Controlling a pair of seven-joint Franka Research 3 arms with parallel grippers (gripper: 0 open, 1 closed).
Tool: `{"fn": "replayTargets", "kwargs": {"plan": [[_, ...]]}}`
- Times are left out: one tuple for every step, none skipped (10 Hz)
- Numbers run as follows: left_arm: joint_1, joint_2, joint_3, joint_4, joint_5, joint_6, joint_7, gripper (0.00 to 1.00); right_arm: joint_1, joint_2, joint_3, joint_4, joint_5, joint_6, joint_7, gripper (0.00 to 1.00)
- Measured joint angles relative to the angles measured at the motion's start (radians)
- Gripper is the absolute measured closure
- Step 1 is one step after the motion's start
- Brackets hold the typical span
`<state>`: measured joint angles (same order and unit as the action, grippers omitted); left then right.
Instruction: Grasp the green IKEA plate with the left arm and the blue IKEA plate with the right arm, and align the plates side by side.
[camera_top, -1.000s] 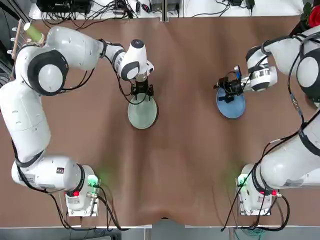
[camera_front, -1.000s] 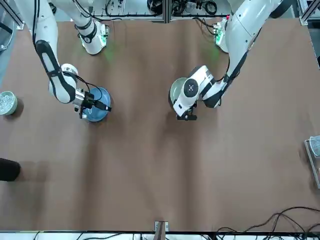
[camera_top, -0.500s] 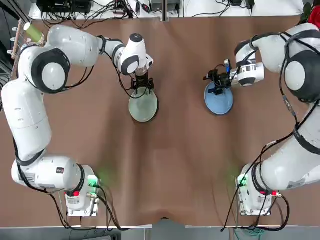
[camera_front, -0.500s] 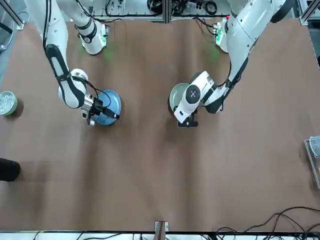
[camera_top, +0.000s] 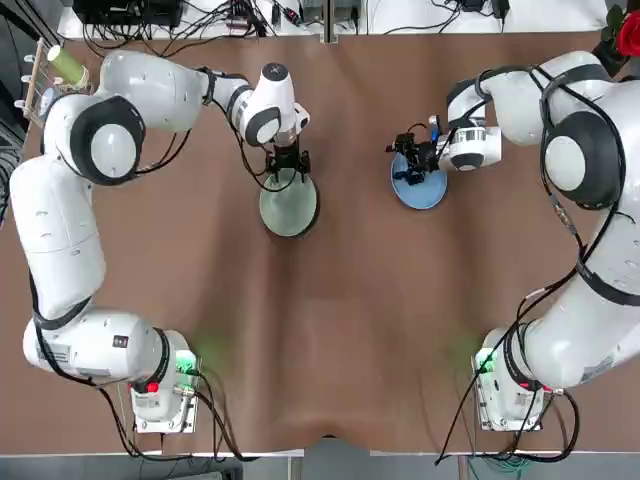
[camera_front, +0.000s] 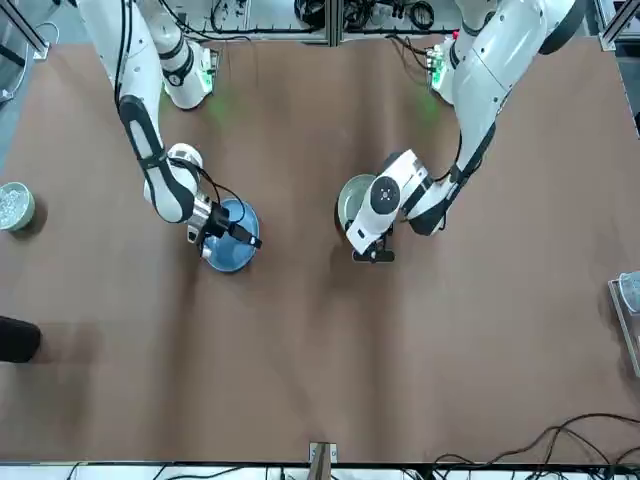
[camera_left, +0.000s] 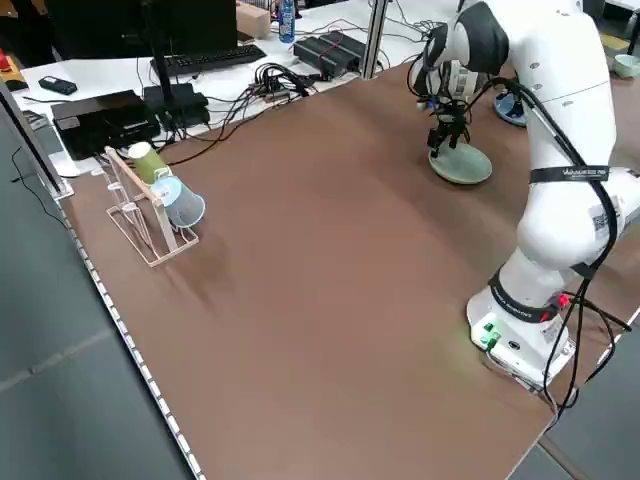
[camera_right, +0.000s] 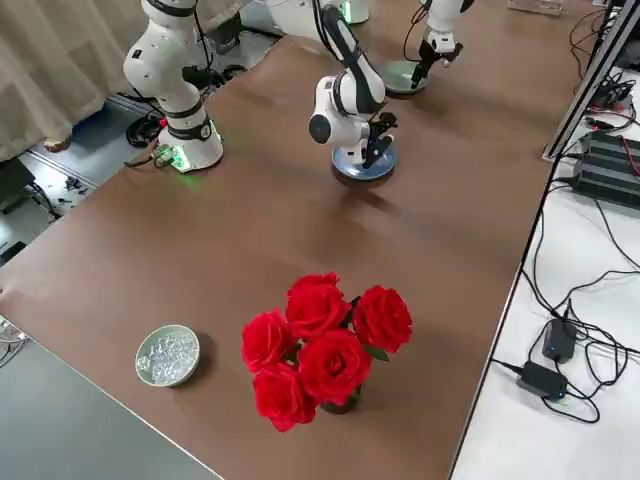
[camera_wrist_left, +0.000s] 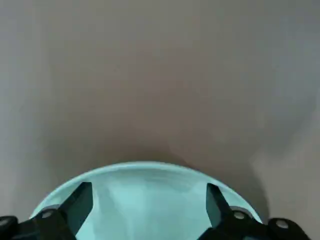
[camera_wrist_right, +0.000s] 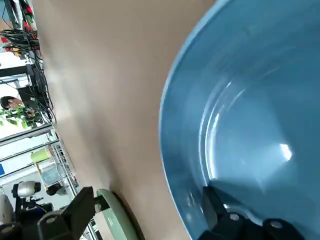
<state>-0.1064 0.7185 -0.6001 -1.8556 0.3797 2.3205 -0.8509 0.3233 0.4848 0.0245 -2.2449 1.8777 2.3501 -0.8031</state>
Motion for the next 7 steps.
{"fn": "replayTargets", "kwargs": {"plan": [[-0.009,0.008,0.0,0.014,0.0,0.0,0.0,0.0,0.005,0.013,0.0,0.018,0.013,0.0,0.0,0.04],[-0.018,0.02,0.0,0.039,0.002,0.0,0.0,0.0,0.012,0.029,0.0,0.041,0.03,0.0,0.0,0.04],[-0.027,0.038,0.001,0.075,0.012,0.0,0.0,0.0,0.021,0.044,0.0,0.064,0.047,0.0,0.0,0.04],[-0.043,0.059,0.012,0.111,0.028,0.0,0.0,0.0,0.031,0.058,0.0,0.086,0.063,0.0,0.0,0.04],[-0.075,0.074,0.047,0.142,0.033,0.0,0.002,0.0,0.04,0.069,0.0,0.104,0.08,0.001,0.0,0.04],[-0.121,0.082,0.093,0.166,0.033,0.0,0.002,0.0,0.049,0.079,0.0,0.119,0.096,0.001,0.0,0.04],[-0.169,0.083,0.134,0.191,0.033,-0.001,0.002,0.0,0.062,0.088,0.0,0.132,0.121,0.001,0.0,0.04]]}}
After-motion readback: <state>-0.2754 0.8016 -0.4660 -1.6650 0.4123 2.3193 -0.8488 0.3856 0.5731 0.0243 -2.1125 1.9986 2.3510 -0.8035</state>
